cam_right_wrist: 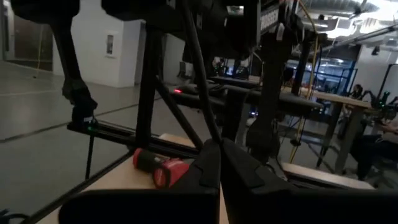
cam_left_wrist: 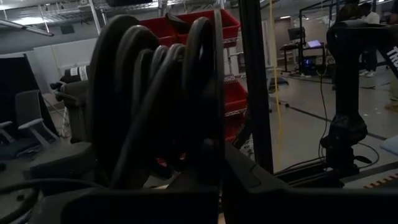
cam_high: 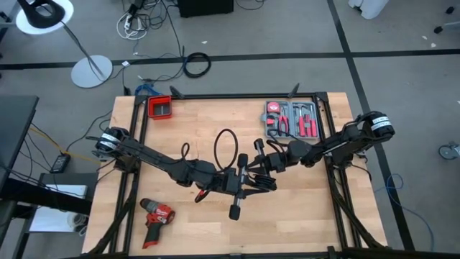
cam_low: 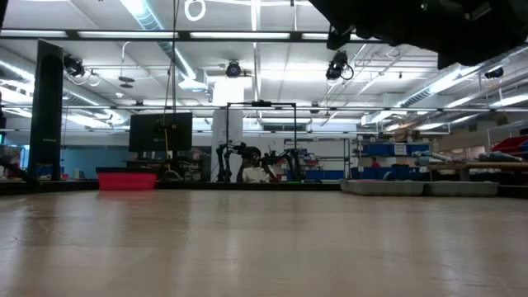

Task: Coil cords
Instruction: Coil the black wire onto the black spool

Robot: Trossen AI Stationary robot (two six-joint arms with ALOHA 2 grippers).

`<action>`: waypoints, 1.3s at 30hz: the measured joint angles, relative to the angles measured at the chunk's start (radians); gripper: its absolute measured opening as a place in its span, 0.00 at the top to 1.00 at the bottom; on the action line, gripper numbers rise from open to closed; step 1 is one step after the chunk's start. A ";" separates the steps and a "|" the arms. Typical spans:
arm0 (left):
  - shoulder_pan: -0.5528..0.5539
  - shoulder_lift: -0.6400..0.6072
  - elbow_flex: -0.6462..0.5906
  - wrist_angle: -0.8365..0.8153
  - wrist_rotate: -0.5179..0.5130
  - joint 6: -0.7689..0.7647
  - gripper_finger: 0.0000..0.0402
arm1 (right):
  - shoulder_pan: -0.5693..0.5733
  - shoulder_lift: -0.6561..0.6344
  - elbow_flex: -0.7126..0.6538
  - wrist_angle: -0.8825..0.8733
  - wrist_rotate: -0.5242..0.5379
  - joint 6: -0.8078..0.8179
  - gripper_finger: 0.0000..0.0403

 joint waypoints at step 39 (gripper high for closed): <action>0.000 0.000 0.000 -0.477 -0.248 -0.383 1.00 | 0.303 -0.130 -0.315 0.095 0.160 0.193 1.00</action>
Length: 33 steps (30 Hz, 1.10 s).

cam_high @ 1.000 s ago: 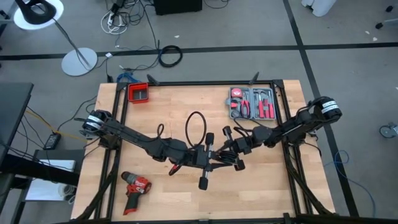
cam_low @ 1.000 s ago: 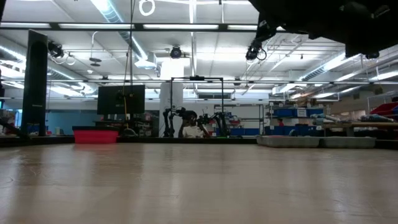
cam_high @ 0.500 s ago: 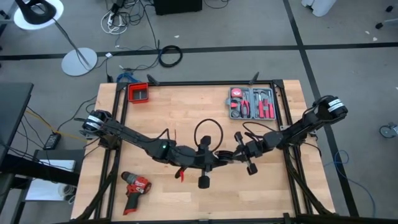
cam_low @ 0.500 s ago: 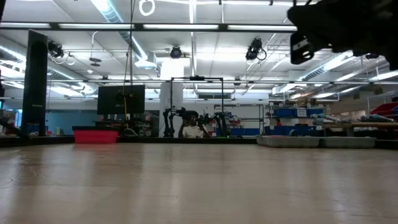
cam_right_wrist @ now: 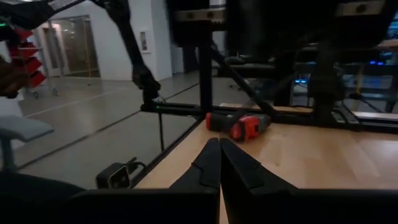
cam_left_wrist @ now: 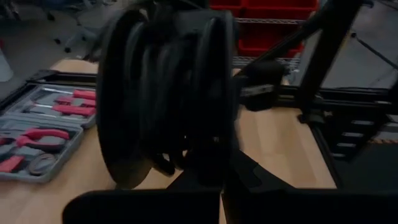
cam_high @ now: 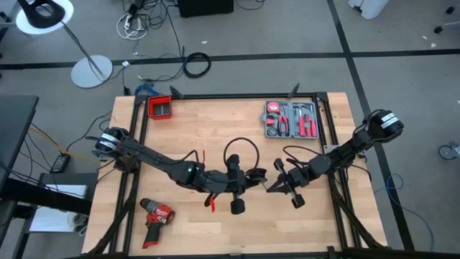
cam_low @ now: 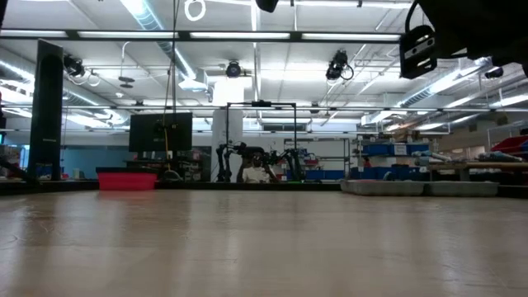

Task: Coil cords
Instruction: Coil the black wire onto the black spool

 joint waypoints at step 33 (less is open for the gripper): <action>-0.039 0.000 0.000 0.000 0.007 -0.063 1.00 | -0.031 -0.092 -0.010 -0.031 0.160 -0.042 0.91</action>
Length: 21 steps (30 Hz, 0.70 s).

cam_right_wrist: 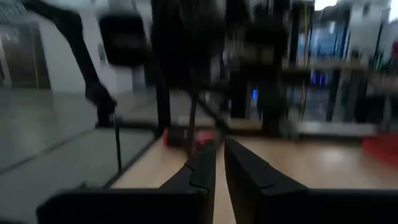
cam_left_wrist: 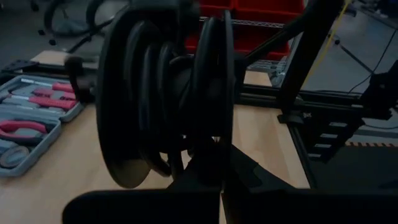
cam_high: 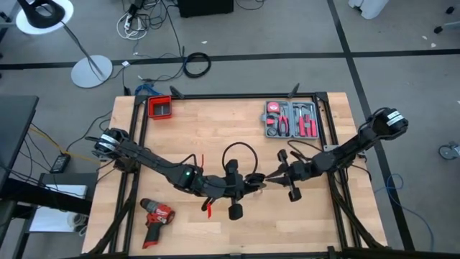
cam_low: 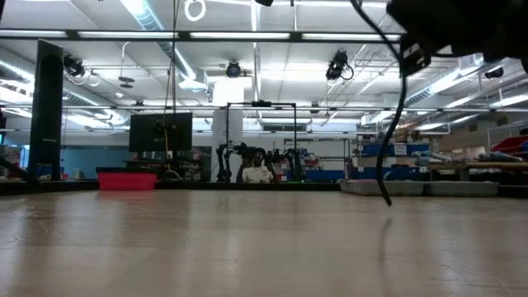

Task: Coil cords
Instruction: Coil the black wire onto the black spool

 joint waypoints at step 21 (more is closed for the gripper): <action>0.000 0.000 0.000 0.049 0.000 0.068 1.00 | -0.018 0.078 0.005 -0.177 -0.024 0.213 0.70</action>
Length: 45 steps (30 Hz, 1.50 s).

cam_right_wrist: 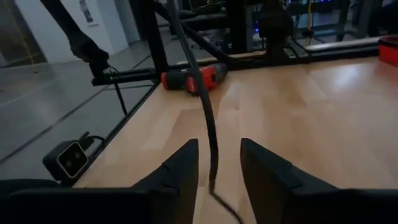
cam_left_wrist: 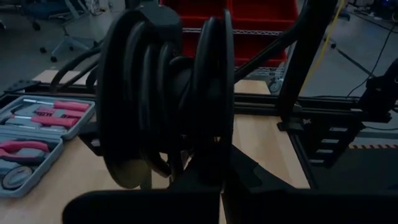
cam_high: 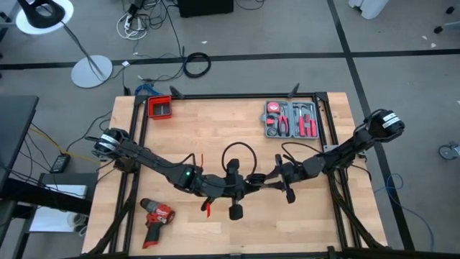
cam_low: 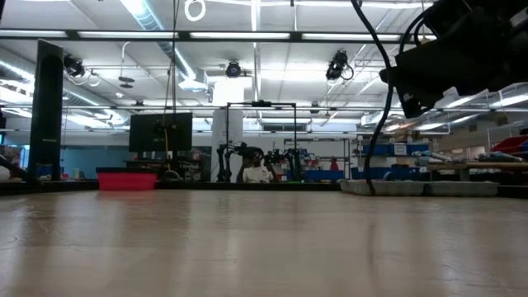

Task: Coil cords
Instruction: Coil the black wire onto the black spool

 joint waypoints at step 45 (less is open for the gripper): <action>0.000 0.000 0.000 -0.245 0.014 -0.205 1.00 | 0.066 -0.038 0.000 -0.028 -0.106 -0.096 0.99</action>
